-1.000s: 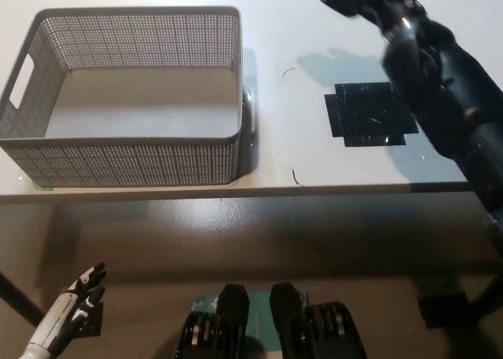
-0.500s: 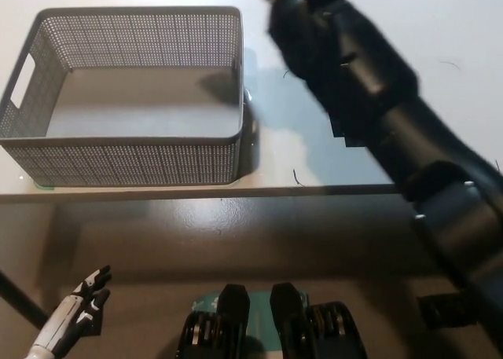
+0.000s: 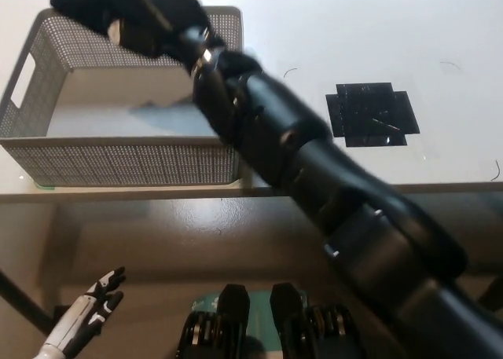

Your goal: Use the right hand to pick up the pencil case on the right hand side and put it into a grey container on the left side

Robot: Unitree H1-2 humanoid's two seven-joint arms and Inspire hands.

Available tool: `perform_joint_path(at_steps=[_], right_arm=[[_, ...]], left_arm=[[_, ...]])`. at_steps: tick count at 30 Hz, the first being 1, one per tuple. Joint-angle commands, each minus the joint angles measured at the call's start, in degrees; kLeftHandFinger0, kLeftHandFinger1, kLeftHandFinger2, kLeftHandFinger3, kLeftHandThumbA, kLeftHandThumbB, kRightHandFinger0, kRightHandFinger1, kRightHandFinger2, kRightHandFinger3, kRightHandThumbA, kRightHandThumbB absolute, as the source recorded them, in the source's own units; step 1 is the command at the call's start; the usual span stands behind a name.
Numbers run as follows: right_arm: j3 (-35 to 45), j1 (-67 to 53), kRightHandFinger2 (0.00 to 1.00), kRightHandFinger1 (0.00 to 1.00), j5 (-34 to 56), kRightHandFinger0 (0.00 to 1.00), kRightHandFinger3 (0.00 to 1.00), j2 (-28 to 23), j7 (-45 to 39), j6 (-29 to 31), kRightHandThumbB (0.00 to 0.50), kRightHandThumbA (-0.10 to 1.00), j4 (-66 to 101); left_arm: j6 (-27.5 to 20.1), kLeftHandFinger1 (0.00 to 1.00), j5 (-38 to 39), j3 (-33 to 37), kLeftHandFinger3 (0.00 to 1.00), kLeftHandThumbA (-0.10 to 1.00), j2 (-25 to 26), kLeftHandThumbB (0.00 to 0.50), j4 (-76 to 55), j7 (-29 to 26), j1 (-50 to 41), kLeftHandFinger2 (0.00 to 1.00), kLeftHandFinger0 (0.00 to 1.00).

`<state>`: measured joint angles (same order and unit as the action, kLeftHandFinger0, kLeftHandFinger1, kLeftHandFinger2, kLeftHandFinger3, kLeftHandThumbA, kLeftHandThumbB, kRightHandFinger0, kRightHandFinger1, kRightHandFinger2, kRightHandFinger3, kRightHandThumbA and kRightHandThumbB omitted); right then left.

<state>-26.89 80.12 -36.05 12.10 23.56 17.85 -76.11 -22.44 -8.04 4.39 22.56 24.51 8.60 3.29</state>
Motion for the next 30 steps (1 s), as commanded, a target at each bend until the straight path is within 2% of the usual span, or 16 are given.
perform_joint_path(at_steps=[1,3,4,5,7,9,10,11,12,13,14,30], right_arm=[[-0.7,3.8,0.54,0.01,-0.2,0.0,0.44,1.2,4.1,1.1,0.167,-0.1,-2.2],[-0.9,3.5,0.71,0.05,0.1,0.0,0.69,1.1,4.6,1.1,0.138,-0.1,-3.3],[-0.8,3.4,0.76,0.1,0.4,0.0,0.76,0.9,4.3,1.0,0.138,-0.1,-3.7],[-0.6,3.2,0.77,0.14,0.6,0.0,0.8,0.8,3.9,0.7,0.138,-0.1,-3.9],[0.1,2.9,0.77,0.16,1.6,0.0,0.81,0.4,2.8,0.8,0.139,-0.1,-4.3],[1.2,2.4,0.64,0.18,2.9,0.0,0.68,0.4,1.6,0.4,0.207,-0.1,-4.7],[2.1,2.7,0.89,0.51,3.9,0.29,1.0,0.3,-2.7,-1.3,0.281,0.32,-4.9],[2.2,2.9,1.0,0.84,4.1,0.55,1.0,0.2,-4.9,-1.9,0.396,0.56,-5.1],[2.1,3.4,1.0,1.0,4.4,1.0,1.0,-0.1,-11.1,-3.5,0.462,0.78,-5.4],[1.7,3.9,1.0,1.0,4.3,1.0,1.0,-0.4,-16.0,-4.8,0.498,0.95,-5.6],[1.3,3.9,1.0,1.0,4.0,1.0,1.0,-0.5,-16.7,-5.2,0.5,1.0,-5.6],[4.4,1.7,1.0,1.0,6.9,1.0,1.0,-3.4,-20.2,-1.9,0.5,1.0,-1.5]], left_arm=[[-1.5,1.0,-0.3,0.2,1.0,1.0,1.1,0.401,-1.3,0.9,0.8,1.0,1.0],[-1.4,1.0,-0.5,0.3,1.0,1.0,1.3,0.402,-1.3,1.0,1.2,1.0,1.0],[-1.6,1.0,-0.4,0.4,1.0,1.0,1.4,0.4,-1.1,1.1,1.4,1.0,1.0],[-1.5,1.0,-0.7,0.5,1.0,1.0,1.5,0.4,-1.3,1.2,1.4,1.0,1.0],[-1.5,1.0,-0.7,0.7,1.0,1.0,1.6,0.4,-1.1,1.4,1.9,1.0,1.0],[-2.0,1.0,-1.6,1.2,1.0,1.0,2.0,0.386,-1.0,1.5,2.3,1.0,1.0],[-2.5,1.0,-1.9,1.2,1.0,1.0,2.0,0.372,-0.7,1.2,2.6,1.0,1.0],[-2.2,1.0,-1.9,1.3,1.0,1.0,2.1,0.371,-0.9,1.3,2.6,1.0,1.0],[-1.8,1.0,-1.8,1.3,1.0,1.0,2.1,0.371,-1.2,1.5,2.6,1.0,1.0],[-1.6,1.0,-1.7,1.3,1.0,1.0,2.2,0.372,-1.4,1.7,2.5,1.0,1.0],[-1.3,1.0,-1.4,1.2,1.0,1.0,2.1,0.378,-1.5,1.8,2.5,1.0,1.0],[-0.7,1.0,-2.8,1.5,1.0,1.0,2.6,0.403,-1.1,2.5,3.0,1.0,1.0]])
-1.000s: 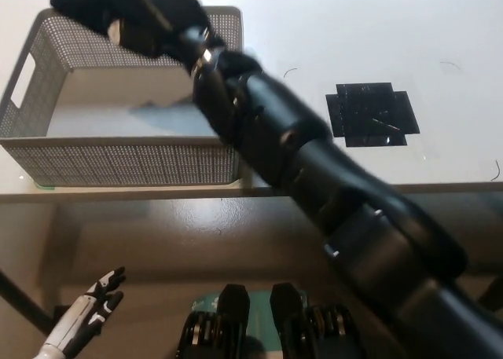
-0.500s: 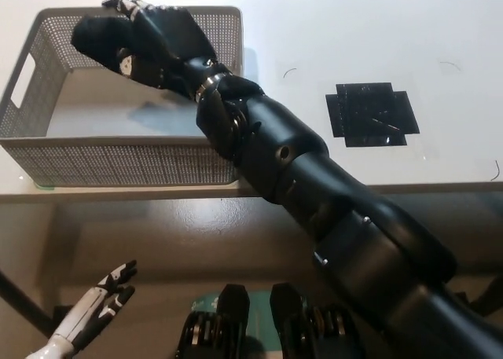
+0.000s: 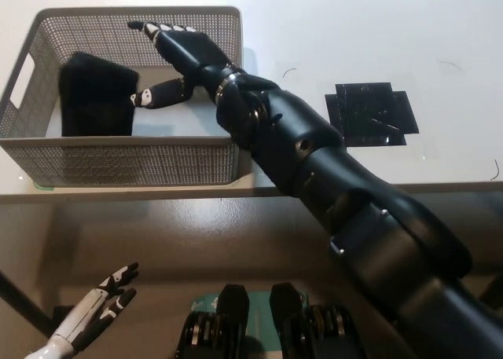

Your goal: Use the right hand to pick up the pencil case on the right hand side and put it into a grey container on the left side

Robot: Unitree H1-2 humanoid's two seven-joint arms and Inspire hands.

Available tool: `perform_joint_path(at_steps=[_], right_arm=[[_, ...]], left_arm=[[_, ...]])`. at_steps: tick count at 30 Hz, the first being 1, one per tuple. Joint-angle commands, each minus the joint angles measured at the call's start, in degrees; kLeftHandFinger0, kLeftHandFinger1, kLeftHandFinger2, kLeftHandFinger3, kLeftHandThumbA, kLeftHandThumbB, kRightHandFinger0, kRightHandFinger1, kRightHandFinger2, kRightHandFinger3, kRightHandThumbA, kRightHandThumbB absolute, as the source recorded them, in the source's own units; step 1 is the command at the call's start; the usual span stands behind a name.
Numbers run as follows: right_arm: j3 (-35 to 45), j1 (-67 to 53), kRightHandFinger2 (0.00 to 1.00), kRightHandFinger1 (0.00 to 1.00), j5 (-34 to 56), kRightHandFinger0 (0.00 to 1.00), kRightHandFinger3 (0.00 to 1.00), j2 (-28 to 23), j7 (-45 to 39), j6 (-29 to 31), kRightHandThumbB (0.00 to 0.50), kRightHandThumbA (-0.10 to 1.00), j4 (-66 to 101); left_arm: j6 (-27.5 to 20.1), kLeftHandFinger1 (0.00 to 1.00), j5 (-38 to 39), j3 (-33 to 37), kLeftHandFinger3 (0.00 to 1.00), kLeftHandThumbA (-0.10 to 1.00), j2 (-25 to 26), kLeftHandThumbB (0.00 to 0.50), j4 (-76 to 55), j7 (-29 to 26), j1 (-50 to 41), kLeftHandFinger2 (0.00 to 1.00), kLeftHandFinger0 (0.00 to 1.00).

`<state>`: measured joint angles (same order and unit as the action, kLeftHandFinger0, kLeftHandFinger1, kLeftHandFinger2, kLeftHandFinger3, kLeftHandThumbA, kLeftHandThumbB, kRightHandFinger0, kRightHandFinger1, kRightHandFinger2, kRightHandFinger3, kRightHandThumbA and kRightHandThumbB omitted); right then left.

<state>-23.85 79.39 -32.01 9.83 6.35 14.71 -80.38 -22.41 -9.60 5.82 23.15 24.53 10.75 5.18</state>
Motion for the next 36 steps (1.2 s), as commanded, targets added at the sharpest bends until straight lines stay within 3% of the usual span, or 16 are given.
perform_joint_path(at_steps=[1,6,11,26,36], right_arm=[[1.6,2.1,1.0,1.0,3.1,1.0,1.0,-1.3,-3.3,1.4,0.5,1.0,3.2],[3.3,0.1,1.0,1.0,4.8,1.0,1.0,-3.0,-4.2,3.1,0.493,1.0,8.3],[4.3,-3.0,1.0,1.0,6.0,1.0,1.0,-5.2,-7.7,2.2,0.493,1.0,17.8],[9.9,-23.4,1.0,1.0,13.6,1.0,1.0,-14.8,-17.5,-9.0,0.493,1.0,68.3],[15.2,-36.1,1.0,1.0,19.6,1.0,1.0,-19.6,-17.7,-12.6,0.5,1.0,86.2]], left_arm=[[-0.7,1.0,-1.2,0.0,1.0,1.0,2.0,0.401,-1.1,0.4,1.1,1.0,1.0],[-2.1,1.0,-1.2,-0.2,1.0,1.0,2.1,0.345,-0.3,0.3,1.1,1.0,1.0],[0.0,1.0,-0.7,-0.3,1.0,1.0,1.6,0.411,-0.2,0.9,1.3,1.0,1.0],[0.5,1.0,-1.4,-0.4,1.0,1.0,2.1,0.371,-0.8,0.9,0.2,1.0,1.0],[-0.1,1.0,-1.4,-0.6,1.0,1.0,1.8,0.37,0.3,0.2,-2.0,1.0,1.0]])
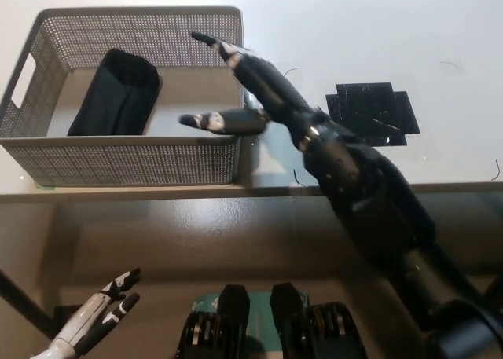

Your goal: Use the right hand to pick up the pencil case on the right hand side and put it into a grey container on the left side

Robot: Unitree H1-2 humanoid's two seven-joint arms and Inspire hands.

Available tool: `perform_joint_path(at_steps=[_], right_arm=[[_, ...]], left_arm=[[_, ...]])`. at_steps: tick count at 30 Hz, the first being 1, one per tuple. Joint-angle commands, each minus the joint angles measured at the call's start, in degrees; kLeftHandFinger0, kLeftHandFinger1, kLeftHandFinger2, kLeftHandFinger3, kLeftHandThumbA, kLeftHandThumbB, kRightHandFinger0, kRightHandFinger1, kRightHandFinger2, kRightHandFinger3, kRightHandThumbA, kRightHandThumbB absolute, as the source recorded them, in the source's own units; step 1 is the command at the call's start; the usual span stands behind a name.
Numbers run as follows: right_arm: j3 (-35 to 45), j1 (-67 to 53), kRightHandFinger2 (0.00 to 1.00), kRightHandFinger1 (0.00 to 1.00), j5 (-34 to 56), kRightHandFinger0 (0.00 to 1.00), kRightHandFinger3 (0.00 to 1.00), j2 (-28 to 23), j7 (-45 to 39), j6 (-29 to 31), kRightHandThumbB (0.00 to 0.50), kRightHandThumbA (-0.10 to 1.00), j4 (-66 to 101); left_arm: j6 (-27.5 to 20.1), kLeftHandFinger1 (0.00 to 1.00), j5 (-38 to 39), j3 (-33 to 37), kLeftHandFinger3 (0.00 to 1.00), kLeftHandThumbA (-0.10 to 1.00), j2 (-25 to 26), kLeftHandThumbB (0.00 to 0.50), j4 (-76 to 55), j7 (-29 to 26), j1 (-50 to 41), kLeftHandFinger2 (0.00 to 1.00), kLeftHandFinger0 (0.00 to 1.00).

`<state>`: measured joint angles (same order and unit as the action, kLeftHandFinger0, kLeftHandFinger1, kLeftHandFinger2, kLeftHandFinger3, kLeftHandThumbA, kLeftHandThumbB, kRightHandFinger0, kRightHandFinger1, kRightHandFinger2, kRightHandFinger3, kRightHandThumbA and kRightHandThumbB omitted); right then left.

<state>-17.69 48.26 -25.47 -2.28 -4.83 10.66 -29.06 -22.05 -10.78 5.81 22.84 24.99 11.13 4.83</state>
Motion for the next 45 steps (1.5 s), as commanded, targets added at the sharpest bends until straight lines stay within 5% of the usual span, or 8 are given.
perform_joint_path(at_steps=[1,21,26,37,45], right_arm=[[10.0,-6.3,1.0,1.0,14.6,1.0,1.0,-8.0,-6.3,-8.8,0.494,1.0,36.5],[16.0,-34.8,1.0,1.0,26.2,1.0,1.0,-11.6,-1.8,-6.9,0.5,1.0,54.1],[15.8,-42.3,1.0,1.0,26.5,1.0,1.0,-12.2,-2.4,-1.2,0.425,1.0,49.4],[13.8,-50.7,1.0,1.0,24.4,1.0,1.0,-12.5,-5.4,3.9,0.462,1.0,32.3],[14.3,-46.6,1.0,1.0,27.2,1.0,1.0,-10.6,-6.8,8.3,0.416,1.0,12.3]], left_arm=[[-0.5,1.0,-0.4,-0.6,1.0,1.0,1.9,0.373,0.0,-0.4,-1.8,1.0,1.0],[-2.0,1.0,-0.3,-1.2,1.0,0.99,0.9,0.323,3.2,-1.9,-2.5,1.0,1.0],[-2.0,1.0,0.3,-1.5,1.0,0.99,0.6,0.319,3.8,-2.0,-2.4,1.0,1.0],[-2.8,1.0,1.1,-2.7,1.0,1.0,0.2,0.309,4.9,-2.5,-3.1,0.99,1.0],[-3.9,1.0,1.8,-4.0,1.0,1.0,-0.7,0.336,5.4,-3.1,-3.8,1.0,1.0]])
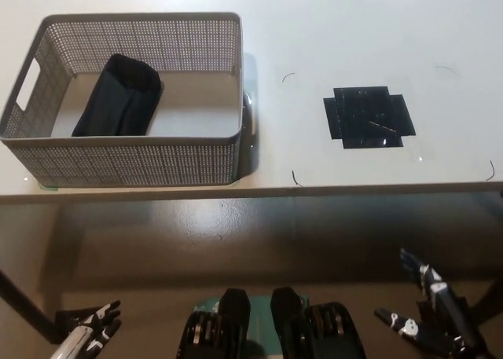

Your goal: Use the right hand to pick up the pencil case on the right hand side and put it into a grey container on the left side

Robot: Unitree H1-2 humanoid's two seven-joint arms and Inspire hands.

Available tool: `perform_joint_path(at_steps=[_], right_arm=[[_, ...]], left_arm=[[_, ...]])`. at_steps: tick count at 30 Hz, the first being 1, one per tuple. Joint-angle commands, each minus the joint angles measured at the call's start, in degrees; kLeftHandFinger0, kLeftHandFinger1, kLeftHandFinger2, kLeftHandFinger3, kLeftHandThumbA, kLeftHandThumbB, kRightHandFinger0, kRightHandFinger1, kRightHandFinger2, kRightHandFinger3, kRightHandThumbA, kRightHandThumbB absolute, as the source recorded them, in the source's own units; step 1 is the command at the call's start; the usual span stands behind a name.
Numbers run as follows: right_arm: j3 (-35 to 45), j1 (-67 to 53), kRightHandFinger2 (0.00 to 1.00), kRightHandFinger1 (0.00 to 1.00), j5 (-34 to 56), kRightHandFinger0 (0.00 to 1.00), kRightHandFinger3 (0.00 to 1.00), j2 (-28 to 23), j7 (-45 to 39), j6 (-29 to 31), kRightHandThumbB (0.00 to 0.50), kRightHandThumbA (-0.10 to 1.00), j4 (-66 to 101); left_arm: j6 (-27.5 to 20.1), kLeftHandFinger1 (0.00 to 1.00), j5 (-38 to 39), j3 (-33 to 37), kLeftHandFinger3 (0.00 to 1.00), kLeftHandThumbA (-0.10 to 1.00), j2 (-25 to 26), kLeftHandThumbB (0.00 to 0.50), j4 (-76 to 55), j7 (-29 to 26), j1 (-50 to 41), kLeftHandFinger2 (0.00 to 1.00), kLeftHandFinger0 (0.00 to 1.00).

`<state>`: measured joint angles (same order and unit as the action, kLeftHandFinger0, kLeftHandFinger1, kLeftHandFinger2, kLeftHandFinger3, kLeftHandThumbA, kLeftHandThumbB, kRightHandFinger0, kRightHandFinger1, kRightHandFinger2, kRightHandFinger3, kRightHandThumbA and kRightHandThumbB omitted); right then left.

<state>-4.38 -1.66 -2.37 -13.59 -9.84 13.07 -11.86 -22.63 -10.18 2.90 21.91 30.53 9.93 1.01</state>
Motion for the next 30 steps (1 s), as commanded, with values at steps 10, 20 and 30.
perform_joint_path(at_steps=[10,20,30], right_arm=[[5.6,10.7,1.0,1.0,16.4,1.0,1.0,3.1,-9.2,5.5,0.338,1.0,-17.4],[10.2,11.9,1.0,1.0,24.9,1.0,1.0,5.0,-15.2,1.5,0.335,1.0,-19.6],[10.0,11.4,1.0,1.0,24.4,1.0,1.0,5.6,-16.3,0.8,0.305,1.0,-19.5]], left_arm=[[-4.3,1.0,1.2,-2.9,1.0,1.0,0.9,0.407,0.7,-3.5,0.7,1.0,1.0],[-4.3,1.0,1.2,-2.9,1.0,1.0,1.3,0.402,0.0,-3.9,0.4,1.0,1.0],[-4.3,1.0,0.8,-3.9,1.0,1.0,1.4,0.376,-1.6,-4.3,-2.4,1.0,1.0]])
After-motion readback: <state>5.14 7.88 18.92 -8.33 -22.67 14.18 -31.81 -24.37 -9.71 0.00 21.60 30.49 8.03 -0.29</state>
